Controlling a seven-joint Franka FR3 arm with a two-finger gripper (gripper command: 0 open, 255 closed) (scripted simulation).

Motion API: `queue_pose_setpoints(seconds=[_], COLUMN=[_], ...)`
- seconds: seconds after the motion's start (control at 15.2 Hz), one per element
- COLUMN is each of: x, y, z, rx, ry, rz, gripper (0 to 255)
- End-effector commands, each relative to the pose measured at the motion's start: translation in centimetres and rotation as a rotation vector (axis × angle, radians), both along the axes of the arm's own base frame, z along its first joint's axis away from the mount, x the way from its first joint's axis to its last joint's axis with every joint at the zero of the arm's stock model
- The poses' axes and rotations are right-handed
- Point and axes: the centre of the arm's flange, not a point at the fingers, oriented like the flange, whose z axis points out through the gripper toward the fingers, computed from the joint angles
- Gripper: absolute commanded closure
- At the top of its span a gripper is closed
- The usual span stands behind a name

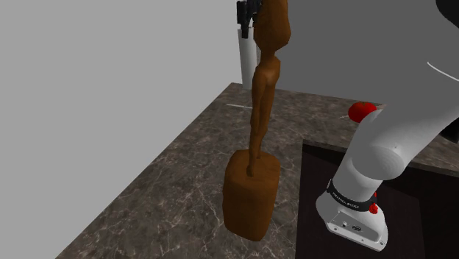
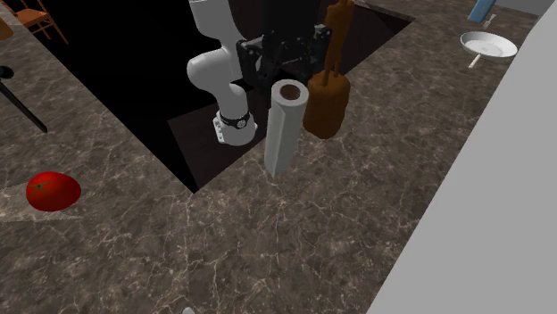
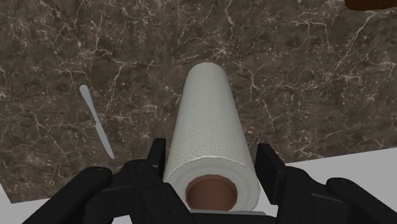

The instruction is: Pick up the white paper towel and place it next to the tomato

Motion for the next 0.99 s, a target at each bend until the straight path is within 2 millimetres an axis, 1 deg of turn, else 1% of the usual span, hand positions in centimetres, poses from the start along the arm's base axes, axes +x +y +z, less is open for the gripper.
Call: queue_pose_setpoints(seconds=[0.0, 0.92], x=[-1.9, -15.8], y=[-1.7, -13.8], z=[-0.1, 0.0], rx=[0.000, 0.000], ry=[0.000, 0.000], rz=[0.000, 0.000], gripper=[255, 255])
